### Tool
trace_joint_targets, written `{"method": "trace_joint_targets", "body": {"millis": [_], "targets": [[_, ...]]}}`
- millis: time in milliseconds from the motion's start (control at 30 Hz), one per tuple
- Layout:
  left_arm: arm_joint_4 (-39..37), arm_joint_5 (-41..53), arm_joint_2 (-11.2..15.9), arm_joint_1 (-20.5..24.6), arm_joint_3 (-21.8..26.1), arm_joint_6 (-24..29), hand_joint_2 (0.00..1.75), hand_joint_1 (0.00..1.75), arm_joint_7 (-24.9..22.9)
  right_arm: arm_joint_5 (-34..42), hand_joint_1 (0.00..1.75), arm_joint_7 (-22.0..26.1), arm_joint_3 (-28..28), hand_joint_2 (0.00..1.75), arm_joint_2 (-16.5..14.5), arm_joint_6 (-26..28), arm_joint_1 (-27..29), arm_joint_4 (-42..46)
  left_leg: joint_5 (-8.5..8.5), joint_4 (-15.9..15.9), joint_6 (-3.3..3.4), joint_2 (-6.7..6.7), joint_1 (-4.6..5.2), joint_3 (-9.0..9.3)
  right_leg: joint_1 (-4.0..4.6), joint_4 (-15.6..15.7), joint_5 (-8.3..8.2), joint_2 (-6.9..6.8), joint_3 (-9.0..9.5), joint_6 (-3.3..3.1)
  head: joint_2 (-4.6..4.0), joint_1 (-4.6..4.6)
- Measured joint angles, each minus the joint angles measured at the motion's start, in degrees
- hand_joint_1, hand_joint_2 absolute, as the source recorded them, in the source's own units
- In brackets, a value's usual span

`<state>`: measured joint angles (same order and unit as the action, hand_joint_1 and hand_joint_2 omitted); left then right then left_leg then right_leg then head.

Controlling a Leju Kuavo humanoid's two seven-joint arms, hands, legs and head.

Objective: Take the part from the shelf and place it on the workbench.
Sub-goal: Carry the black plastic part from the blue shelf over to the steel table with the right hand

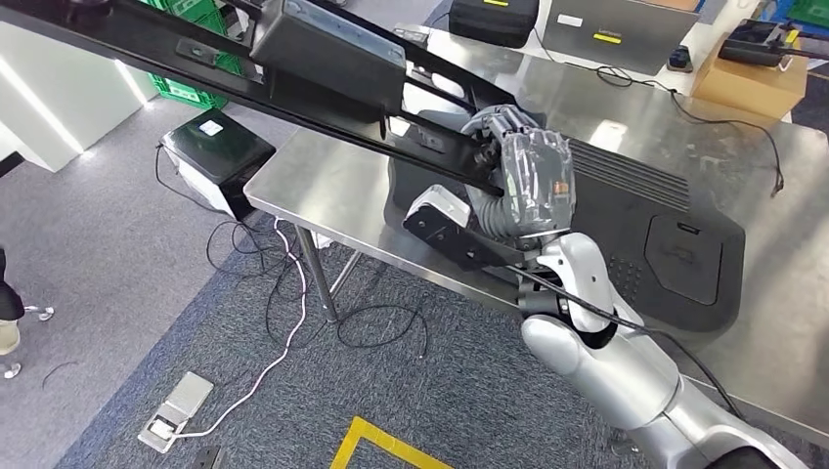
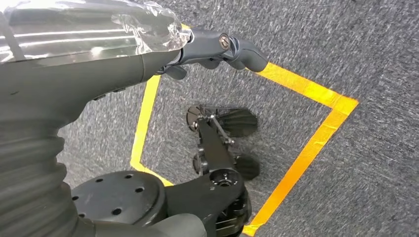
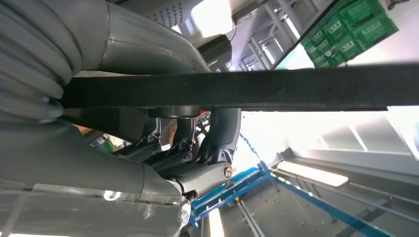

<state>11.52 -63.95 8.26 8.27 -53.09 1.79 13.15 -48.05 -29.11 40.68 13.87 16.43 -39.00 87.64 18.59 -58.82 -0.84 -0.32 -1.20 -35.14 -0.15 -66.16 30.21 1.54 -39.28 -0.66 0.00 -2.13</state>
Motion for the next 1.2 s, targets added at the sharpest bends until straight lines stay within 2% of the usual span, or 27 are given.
{"method": "trace_joint_targets", "body": {"millis": [67, 100, 133, 167, 233, 267, 300, 367, 433, 500, 567, 600, 633, 667, 733, 800, 833, 900, 967, 1033, 1067, 1100, 1133, 1167, 1200], "targets": [[0.00, 0.03, 0.00, -0.03, 0.00, 0.00, 1.75, 0.00, -0.02, 0.02, 1.75, -0.01, 0.08, 1.75, -0.01, 0.02, 0.13, -0.17, 0.02, 0.00, 0.16, 0.66, 0.10, -0.02, -0.17, -7.45, 3.13, -0.83, -3.38, 0.33, 0.00, -0.51], [0.00, 0.07, 0.00, -0.04, 0.00, 0.00, 1.75, 0.00, -0.04, 0.03, 1.75, -0.02, 0.13, 1.75, -0.01, 0.02, 0.22, -0.28, 0.04, -0.01, 0.17, 1.01, 0.12, -0.01, -0.25, -9.32, 3.43, -0.96, -4.25, 0.41, 0.00, -0.68], [0.00, 0.10, 0.00, -0.03, 0.00, 0.00, 1.75, 0.00, -0.07, 0.04, 1.75, -0.03, 0.18, 1.75, -0.01, 0.03, 0.28, -0.39, 0.06, -0.02, 0.16, 1.35, 0.13, 0.02, -0.31, -9.02, 2.68, -1.07, -4.09, 0.42, 0.00, -0.92], [0.00, 0.14, -0.01, -0.01, 0.00, 0.00, 1.75, 0.00, -0.08, 0.04, 1.75, -0.04, 0.21, 1.75, 0.01, 0.03, 0.31, -0.47, 0.11, -0.02, 0.11, 1.65, 0.13, 0.09, -0.32, -6.33, 0.99, -1.31, -2.77, 0.36, 0.00, -1.26], [0.00, 0.19, -0.04, 0.02, 0.00, 0.00, 1.75, 0.00, -0.10, 0.02, 1.75, -0.04, 0.21, 1.75, 0.02, 0.04, 0.27, -0.55, 0.29, -0.07, -0.19, 2.25, 0.25, 0.27, -0.03, 2.00, -2.49, -2.65, 1.29, -0.05, 0.00, -2.00], [0.00, 0.19, -0.05, 0.04, 0.00, 0.00, 1.75, 0.00, -0.10, -0.01, 1.75, -0.04, 0.23, 1.75, -0.01, 0.05, 0.24, -0.55, 0.38, -0.12, -0.42, 2.51, 0.34, 0.32, 0.19, 5.06, -3.46, -3.20, 2.71, -0.35, 0.00, -2.20], [0.00, 0.21, -0.07, 0.05, 0.00, 0.00, 1.75, 0.00, -0.10, -0.04, 1.75, -0.04, 0.26, 1.75, -0.03, 0.05, 0.21, -0.56, 0.45, -0.17, -0.70, 2.78, 0.44, 0.36, 0.42, 6.65, -3.73, -3.48, 3.38, -0.63, 0.00, -2.21], [0.00, 0.28, -0.07, 0.09, 0.00, 0.00, 1.75, 0.00, -0.10, -0.07, 1.75, -0.10, 0.32, 1.75, -0.05, 0.05, 0.18, -0.62, 0.51, -0.13, -1.29, 3.36, 0.49, 0.51, 0.60, 7.02, -3.72, -2.82, 3.35, -1.16, 0.00, -1.94], [0.01, 0.36, -0.07, 0.16, -0.01, 0.00, 1.75, 0.00, -0.10, -0.09, 1.75, -0.19, 0.33, 1.75, -0.08, 0.04, 0.10, -0.70, 1.39, -1.00, -1.94, 3.12, 0.33, 0.49, 0.38, 7.41, -3.97, -2.15, 3.56, -1.69, 0.00, -1.68], [0.01, 0.38, -0.07, 0.23, -0.02, 0.00, 1.75, 0.00, -0.10, -0.10, 1.75, -0.20, 0.42, 1.75, -0.26, 0.03, -0.09, -0.83, 4.26, -5.50, -2.39, 1.86, 0.16, -1.29, 0.15, 7.73, -4.21, -1.61, 3.78, -2.19, 0.00, -0.98], [0.01, 0.39, -0.07, 0.15, -0.02, 0.00, 1.75, 0.00, -0.10, -0.10, 1.75, -0.20, 0.63, 1.75, -0.38, 0.03, -0.11, -1.03, 7.56, -12.83, -2.59, 1.06, 0.15, -4.71, 0.25, 7.65, -4.22, -0.88, 3.75, -2.44, 0.00, 0.01], [0.01, 0.39, -0.07, 0.06, -0.02, 0.00, 1.75, 0.00, -0.10, -0.10, 1.75, -0.20, 0.73, 1.75, -0.38, 0.02, -0.03, -1.12, 8.17, -15.37, -2.61, 0.94, 0.15, -5.95, 0.31, 7.58, -4.21, -0.45, 3.74, -2.48, 0.00, 0.40], [0.01, 0.39, -0.07, 0.00, -0.02, 0.00, 1.75, 0.00, -0.10, -0.10, 1.75, -0.20, 0.80, 1.75, -0.38, 0.02, 0.05, -1.20, 7.65, -15.87, -2.57, 0.87, 0.15, -6.26, 0.35, 7.47, -4.19, 0.02, 3.72, -2.48, 0.00, 0.71], [0.00, 0.39, -0.06, -0.03, -0.02, 0.00, 1.75, 0.00, -0.10, -0.10, 1.75, -0.20, 0.82, 1.75, -0.39, 0.01, 0.10, -1.26, 6.15, -14.15, -2.47, 0.77, 0.15, -5.52, 0.36, 7.36, -4.17, 0.49, 3.72, -2.47, 0.00, 1.00], [0.00, 0.39, -0.03, 0.00, -0.02, 0.00, 1.75, 0.00, -0.10, -0.11, 1.75, -0.20, 0.83, 1.75, -0.46, 0.01, 0.09, -1.31, 2.40, -6.86, -2.13, -0.23, 0.08, -2.25, 0.36, 7.15, -4.11, 1.38, 3.67, -2.36, 0.00, 1.57], [0.00, 0.37, -0.01, 0.04, -0.02, 0.00, 1.75, 0.00, -0.10, -0.11, 1.75, -0.20, 0.84, 1.75, -0.62, 0.01, 0.02, -1.36, 0.75, -1.61, -1.78, -1.48, 0.07, -0.14, 0.37, 6.87, -4.08, 2.18, 3.36, -2.00, 0.00, 1.98], [0.00, 0.36, 0.00, 0.05, -0.02, 0.00, 1.75, 0.00, -0.10, -0.11, 1.75, -0.20, 0.85, 1.75, -0.68, 0.01, -0.01, -1.40, 0.78, -0.79, -1.58, -1.79, 0.17, 0.08, 0.31, 6.83, -4.12, 2.50, 3.18, -1.73, 0.00, 2.09], [0.01, 0.35, -0.03, 0.08, -0.02, 0.00, 1.75, 0.00, -0.10, -0.11, 1.75, -0.18, 0.86, 1.75, -0.78, 0.03, -0.06, -1.49, 0.51, -0.33, -0.98, -1.17, 0.23, 0.17, 0.15, 6.84, -4.19, 2.83, 2.96, -1.07, 0.00, 2.16], [0.02, 0.33, -0.07, 0.16, -0.02, 0.00, 1.75, 0.00, -0.10, -0.10, 1.75, -0.12, 0.84, 1.75, -0.78, 0.04, -0.26, -1.68, 0.15, 0.17, -0.28, -0.46, 0.08, 0.35, 0.14, 5.03, -2.84, 1.44, 2.17, -0.49, 0.00, 1.92], [0.02, 0.33, -0.09, 0.13, -0.02, 0.00, 1.75, 0.00, -0.10, -0.09, 1.75, -0.03, 0.84, 1.75, -0.79, 0.05, -0.50, -2.00, 0.01, 0.37, 0.09, 0.27, 0.04, 0.38, -0.01, -1.16, 0.60, -0.44, -0.59, -0.07, 0.00, 1.36], [0.02, 0.33, -0.09, 0.08, -0.02, 0.00, 1.75, 0.00, -0.10, -0.07, 1.75, 0.00, 0.86, 1.75, -0.80, 0.05, -0.53, -2.22, 0.01, 0.36, 0.15, 0.64, 0.05, 0.34, -0.18, -5.14, 2.33, -0.82, -2.42, 0.09, 0.00, 1.13], [0.02, 0.33, -0.09, 0.04, -0.02, 0.00, 1.75, 0.00, -0.10, -0.03, 1.75, 0.01, 0.87, 1.75, -0.81, 0.06, -0.50, -2.46, 0.03, 0.35, 0.15, 1.00, 0.05, 0.32, -0.35, -8.11, 3.24, -0.95, -3.81, 0.24, 0.00, 1.00], [0.02, 0.34, -0.09, 0.03, -0.02, 0.00, 1.75, 0.00, -0.10, 0.01, 1.75, 0.02, 0.89, 1.75, -0.82, 0.08, -0.47, -2.72, 0.05, 0.34, 0.13, 1.35, 0.04, 0.32, -0.50, -9.30, 3.13, -1.04, -4.35, 0.35, 0.00, 0.87], [0.02, 0.35, -0.09, 0.04, -0.02, 0.00, 1.75, 0.00, -0.10, 0.04, 1.75, 0.04, 0.89, 1.75, -0.82, 0.09, -0.49, -2.99, 0.09, 0.32, 0.06, 1.66, 0.02, 0.36, -0.61, -8.02, 1.92, -1.21, -3.70, 0.41, 0.00, 0.69], [0.02, 0.35, -0.09, 0.04, -0.02, 0.00, 1.75, 0.00, -0.10, 0.05, 1.75, 0.06, 0.88, 1.75, -0.83, 0.11, -0.53, -3.23, 0.17, 0.29, -0.06, 1.97, -0.01, 0.47, -0.68, -4.68, -0.01, -1.57, -2.02, 0.40, 0.00, 0.44]]}}
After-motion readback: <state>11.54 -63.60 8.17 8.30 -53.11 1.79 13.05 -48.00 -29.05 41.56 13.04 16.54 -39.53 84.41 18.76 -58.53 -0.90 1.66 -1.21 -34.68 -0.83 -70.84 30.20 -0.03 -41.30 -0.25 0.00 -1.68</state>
